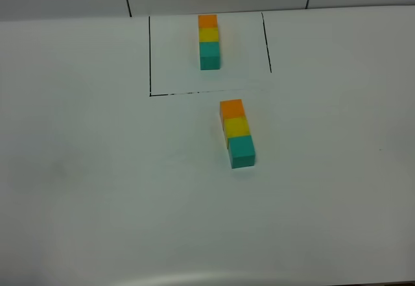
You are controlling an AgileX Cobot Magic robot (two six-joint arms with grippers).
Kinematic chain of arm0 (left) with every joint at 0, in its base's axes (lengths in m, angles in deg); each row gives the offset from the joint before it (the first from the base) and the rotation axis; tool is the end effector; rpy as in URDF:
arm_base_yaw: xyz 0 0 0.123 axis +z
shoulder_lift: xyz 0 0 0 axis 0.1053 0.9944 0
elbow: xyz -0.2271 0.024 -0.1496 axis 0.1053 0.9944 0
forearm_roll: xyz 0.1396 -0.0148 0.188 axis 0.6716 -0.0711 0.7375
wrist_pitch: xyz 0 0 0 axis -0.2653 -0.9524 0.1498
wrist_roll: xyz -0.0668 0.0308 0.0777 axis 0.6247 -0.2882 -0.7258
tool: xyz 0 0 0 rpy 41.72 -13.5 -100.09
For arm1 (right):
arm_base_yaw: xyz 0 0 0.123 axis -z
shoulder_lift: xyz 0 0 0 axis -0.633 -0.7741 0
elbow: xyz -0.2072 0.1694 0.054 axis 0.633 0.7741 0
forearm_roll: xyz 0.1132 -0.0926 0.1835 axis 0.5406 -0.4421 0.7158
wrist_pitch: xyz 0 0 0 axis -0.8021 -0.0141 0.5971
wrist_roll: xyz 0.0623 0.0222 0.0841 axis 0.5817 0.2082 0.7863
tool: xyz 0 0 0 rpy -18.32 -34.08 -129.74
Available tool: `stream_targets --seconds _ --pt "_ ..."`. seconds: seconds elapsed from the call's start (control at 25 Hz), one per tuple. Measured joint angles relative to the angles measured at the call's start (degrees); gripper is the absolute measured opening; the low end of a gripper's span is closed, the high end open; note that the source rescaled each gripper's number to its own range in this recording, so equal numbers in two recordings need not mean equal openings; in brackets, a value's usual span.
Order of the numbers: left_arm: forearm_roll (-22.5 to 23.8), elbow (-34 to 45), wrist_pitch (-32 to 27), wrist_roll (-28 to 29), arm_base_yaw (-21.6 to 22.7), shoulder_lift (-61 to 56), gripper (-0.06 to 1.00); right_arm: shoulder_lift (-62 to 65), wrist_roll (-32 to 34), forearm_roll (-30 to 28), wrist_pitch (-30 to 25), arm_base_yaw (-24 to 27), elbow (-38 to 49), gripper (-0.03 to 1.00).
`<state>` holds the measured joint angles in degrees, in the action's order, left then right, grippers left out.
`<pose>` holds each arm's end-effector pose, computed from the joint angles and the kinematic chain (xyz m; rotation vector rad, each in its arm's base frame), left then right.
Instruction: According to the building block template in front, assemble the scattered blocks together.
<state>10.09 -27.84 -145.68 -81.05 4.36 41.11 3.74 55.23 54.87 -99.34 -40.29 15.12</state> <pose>0.0046 -0.0047 0.2628 0.0025 2.0406 -0.0937 0.0045 -0.0063 0.2624 0.0751 2.0346 -0.0147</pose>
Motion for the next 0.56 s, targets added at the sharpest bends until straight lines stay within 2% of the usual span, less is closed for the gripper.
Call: stream_targets --seconds 0.56 --pt "0.0 0.0 0.0 0.0 0.0 0.0 0.67 0.0 -1.0 0.3 0.0 0.0 0.0 0.7"
